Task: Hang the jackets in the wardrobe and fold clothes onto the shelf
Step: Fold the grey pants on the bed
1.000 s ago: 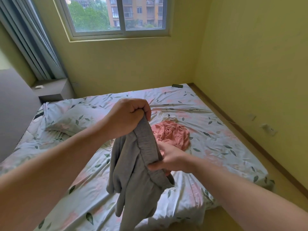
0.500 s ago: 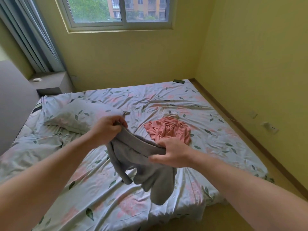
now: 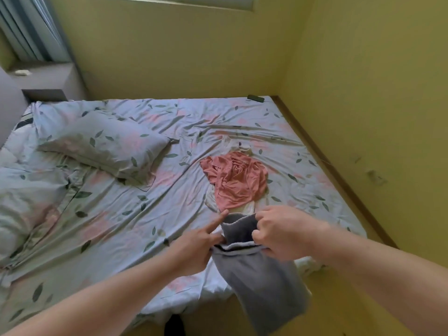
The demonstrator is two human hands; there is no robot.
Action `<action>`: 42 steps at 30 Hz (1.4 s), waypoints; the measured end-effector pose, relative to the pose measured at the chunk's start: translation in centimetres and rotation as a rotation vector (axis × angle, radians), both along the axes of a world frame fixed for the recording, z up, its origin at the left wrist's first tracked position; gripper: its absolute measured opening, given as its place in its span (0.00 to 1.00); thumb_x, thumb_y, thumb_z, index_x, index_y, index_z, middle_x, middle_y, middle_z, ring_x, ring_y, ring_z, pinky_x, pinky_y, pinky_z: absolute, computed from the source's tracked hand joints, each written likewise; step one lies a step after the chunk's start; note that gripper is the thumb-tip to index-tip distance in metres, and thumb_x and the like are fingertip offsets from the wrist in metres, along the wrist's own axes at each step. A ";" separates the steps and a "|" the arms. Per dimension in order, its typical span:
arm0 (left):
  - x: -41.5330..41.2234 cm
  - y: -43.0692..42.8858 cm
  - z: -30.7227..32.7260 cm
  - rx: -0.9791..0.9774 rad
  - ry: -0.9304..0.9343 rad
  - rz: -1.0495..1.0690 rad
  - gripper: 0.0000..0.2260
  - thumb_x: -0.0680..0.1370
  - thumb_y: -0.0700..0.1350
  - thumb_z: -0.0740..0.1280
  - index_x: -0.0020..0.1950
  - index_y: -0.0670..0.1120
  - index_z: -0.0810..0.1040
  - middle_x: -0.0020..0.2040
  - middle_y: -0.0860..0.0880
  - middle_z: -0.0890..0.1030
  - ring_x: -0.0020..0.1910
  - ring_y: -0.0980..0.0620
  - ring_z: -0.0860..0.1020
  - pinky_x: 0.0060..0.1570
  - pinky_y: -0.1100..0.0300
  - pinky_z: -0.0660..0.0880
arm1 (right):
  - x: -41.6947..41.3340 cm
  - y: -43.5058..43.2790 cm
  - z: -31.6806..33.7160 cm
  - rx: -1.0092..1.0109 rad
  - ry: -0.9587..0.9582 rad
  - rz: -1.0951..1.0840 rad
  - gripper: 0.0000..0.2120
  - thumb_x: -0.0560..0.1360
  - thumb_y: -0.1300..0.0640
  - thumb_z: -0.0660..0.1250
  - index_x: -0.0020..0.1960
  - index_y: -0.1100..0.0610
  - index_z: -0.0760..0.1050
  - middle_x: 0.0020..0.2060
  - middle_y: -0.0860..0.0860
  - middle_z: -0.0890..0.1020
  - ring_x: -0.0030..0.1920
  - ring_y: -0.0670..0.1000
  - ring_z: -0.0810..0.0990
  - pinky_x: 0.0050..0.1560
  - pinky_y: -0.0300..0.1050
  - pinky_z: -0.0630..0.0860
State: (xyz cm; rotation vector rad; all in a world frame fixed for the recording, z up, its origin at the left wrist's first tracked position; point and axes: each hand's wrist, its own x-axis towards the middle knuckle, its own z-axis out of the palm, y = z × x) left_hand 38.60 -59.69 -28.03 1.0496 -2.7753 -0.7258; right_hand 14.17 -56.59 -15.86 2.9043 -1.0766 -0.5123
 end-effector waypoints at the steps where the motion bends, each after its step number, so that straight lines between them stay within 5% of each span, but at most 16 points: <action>1: -0.3 0.3 -0.4 -0.043 0.011 -0.026 0.14 0.76 0.39 0.63 0.58 0.53 0.78 0.82 0.61 0.42 0.48 0.42 0.84 0.37 0.53 0.77 | -0.4 0.2 -0.1 -0.022 -0.006 0.020 0.10 0.73 0.52 0.64 0.37 0.55 0.80 0.30 0.50 0.79 0.35 0.55 0.78 0.42 0.50 0.80; 5: -1.5 0.3 -1.5 -0.113 0.060 -0.133 0.17 0.75 0.41 0.57 0.60 0.50 0.78 0.81 0.53 0.57 0.52 0.39 0.82 0.44 0.49 0.79 | -1.5 1.4 -0.1 -0.086 -0.021 0.086 0.10 0.73 0.50 0.66 0.34 0.51 0.78 0.28 0.46 0.79 0.34 0.50 0.76 0.42 0.43 0.76; 8: -2.2 -0.2 -0.7 -0.114 0.061 -0.244 0.17 0.73 0.42 0.58 0.58 0.50 0.80 0.63 0.48 0.75 0.49 0.41 0.81 0.43 0.51 0.79 | -2.0 2.1 -0.3 -0.060 -0.042 0.073 0.10 0.72 0.51 0.66 0.33 0.52 0.78 0.28 0.47 0.78 0.34 0.51 0.75 0.43 0.44 0.76; 10: -2.5 -1.1 0.3 -0.118 0.025 -0.254 0.11 0.73 0.40 0.62 0.53 0.49 0.79 0.53 0.48 0.78 0.45 0.41 0.81 0.38 0.54 0.77 | -2.3 2.4 -0.2 -0.047 -0.034 0.051 0.09 0.72 0.52 0.66 0.35 0.52 0.78 0.30 0.47 0.79 0.37 0.50 0.75 0.46 0.45 0.77; 12: -2.6 -2.7 1.7 -0.120 -0.013 -0.199 0.07 0.76 0.41 0.63 0.51 0.48 0.79 0.55 0.49 0.79 0.48 0.43 0.81 0.42 0.54 0.77 | -2.8 2.6 0.1 -0.060 -0.016 0.033 0.08 0.72 0.50 0.65 0.37 0.50 0.80 0.36 0.46 0.80 0.43 0.50 0.76 0.52 0.47 0.76; 17: -2.5 -6.3 6.4 -0.153 -0.146 -0.110 0.10 0.80 0.43 0.63 0.60 0.48 0.79 0.59 0.48 0.78 0.57 0.45 0.78 0.52 0.55 0.73 | -4.7 2.2 -0.1 -0.249 -0.052 -0.241 0.15 0.71 0.38 0.67 0.42 0.49 0.82 0.58 0.51 0.77 0.62 0.55 0.73 0.57 0.55 0.73; 22: -2.2 -7.1 10.1 -0.239 -0.185 -0.128 0.11 0.81 0.46 0.61 0.61 0.51 0.77 0.57 0.51 0.76 0.56 0.50 0.76 0.45 0.63 0.63 | -5.4 1.0 0.4 -0.184 -0.099 -0.489 0.16 0.71 0.41 0.71 0.41 0.49 0.67 0.41 0.49 0.78 0.41 0.56 0.79 0.35 0.47 0.71; 29: -0.7 -6.4 12.4 -0.264 0.105 -0.185 0.05 0.68 0.45 0.65 0.40 0.45 0.77 0.42 0.53 0.73 0.37 0.55 0.68 0.34 0.72 0.61 | -5.4 0.4 1.1 -0.104 -0.127 -0.589 0.18 0.76 0.34 0.64 0.45 0.46 0.63 0.43 0.46 0.75 0.41 0.50 0.72 0.38 0.47 0.72; 35: -0.3 -5.9 12.9 -0.271 0.125 -0.140 0.04 0.71 0.49 0.64 0.41 0.51 0.70 0.44 0.55 0.71 0.38 0.52 0.73 0.36 0.53 0.76 | -5.6 0.0 2.4 -0.115 -0.174 -0.554 0.17 0.75 0.37 0.67 0.42 0.46 0.64 0.39 0.43 0.69 0.40 0.49 0.69 0.38 0.46 0.71; 39: -0.3 -5.1 13.3 -0.256 0.185 -0.089 0.05 0.69 0.52 0.62 0.39 0.53 0.68 0.40 0.61 0.67 0.35 0.52 0.72 0.34 0.52 0.75 | -6.4 -0.2 2.7 0.048 -0.433 -0.579 0.17 0.72 0.48 0.76 0.37 0.53 0.69 0.36 0.43 0.72 0.36 0.46 0.70 0.34 0.37 0.65; 42: -0.2 -5.0 12.9 -0.216 0.252 -0.013 0.06 0.67 0.53 0.65 0.39 0.54 0.70 0.41 0.60 0.71 0.35 0.56 0.72 0.34 0.56 0.73 | -6.3 0.1 2.8 0.091 -0.557 -0.651 0.15 0.70 0.52 0.77 0.36 0.52 0.71 0.35 0.44 0.76 0.36 0.46 0.73 0.35 0.39 0.69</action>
